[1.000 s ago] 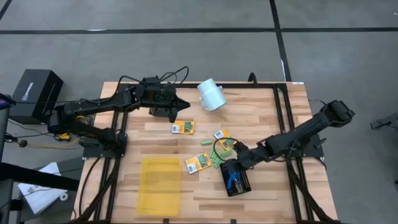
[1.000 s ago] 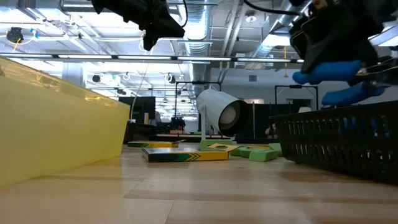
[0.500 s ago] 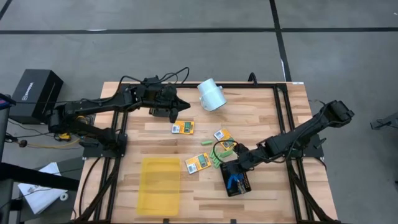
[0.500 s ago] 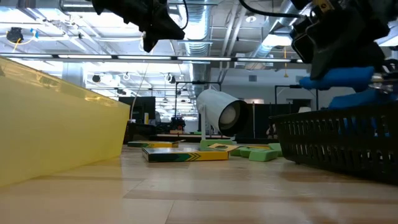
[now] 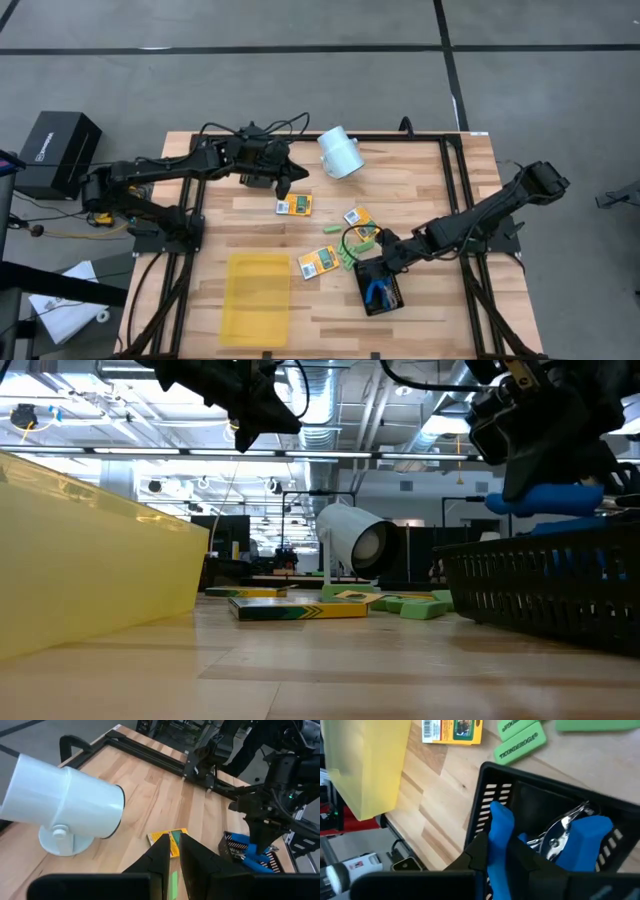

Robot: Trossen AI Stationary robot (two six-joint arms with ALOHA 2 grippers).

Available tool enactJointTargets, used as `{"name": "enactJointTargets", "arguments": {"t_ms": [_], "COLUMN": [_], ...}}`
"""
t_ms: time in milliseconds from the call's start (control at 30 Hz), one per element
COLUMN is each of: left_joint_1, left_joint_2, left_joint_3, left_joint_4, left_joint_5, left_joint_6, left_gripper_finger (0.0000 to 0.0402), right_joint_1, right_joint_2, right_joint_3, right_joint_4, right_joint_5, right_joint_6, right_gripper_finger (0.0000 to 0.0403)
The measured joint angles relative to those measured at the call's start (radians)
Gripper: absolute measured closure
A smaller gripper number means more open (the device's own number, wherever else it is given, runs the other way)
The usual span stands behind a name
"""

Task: Pick & Place School Supplies
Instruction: Put the blue hole puncher into the bottom black bin, then put the yellow crayon box into the yellow bin

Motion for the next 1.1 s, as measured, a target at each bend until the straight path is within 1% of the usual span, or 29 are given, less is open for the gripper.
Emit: {"name": "enactJointTargets", "arguments": {"t_ms": [67, 267, 333, 433, 633, 767, 933, 1100], "left_joint_1": [0.000, 0.000, 0.000, 0.000, 0.005, 0.032, 0.087, 0.132], "left_joint_2": [0.000, 0.000, 0.000, 0.000, 0.000, 0.000, -0.003, -0.004], "left_joint_3": [0.000, 0.000, 0.000, 0.000, 0.000, 0.000, 0.000, 0.000], "left_joint_4": [-0.001, 0.000, 0.000, 0.000, 0.009, 0.051, 0.069, 0.071], "left_joint_5": [0.000, 0.000, 0.000, 0.000, -0.001, 0.000, 0.028, 0.037], "left_joint_6": [0.000, 0.000, 0.000, -0.001, 0.002, 0.032, 0.025, 0.027], "left_gripper_finger": [0.0366, 0.0366, 0.0366, 0.0367, 0.0367, 0.0366, 0.0366, 0.0366], "right_joint_1": [0.000, 0.000, 0.000, 0.000, -0.015, -0.052, -0.144, -0.269], "right_joint_2": [0.000, 0.000, 0.000, 0.000, 0.000, -0.005, -0.045, -0.102], "right_joint_3": [0.000, 0.000, 0.000, 0.000, 0.000, 0.000, 0.000, 0.000], "right_joint_4": [0.001, 0.000, -0.001, -0.001, 0.008, 0.044, 0.162, 0.267], "right_joint_5": [0.000, 0.000, 0.000, 0.001, 0.005, 0.048, 0.103, 0.127], "right_joint_6": [-0.008, -0.014, -0.015, -0.026, -0.039, -0.106, -0.208, -0.329], "right_gripper_finger": [0.0358, 0.0251, 0.0228, 0.0207, 0.0195, 0.0202, 0.0216, 0.0224]}}
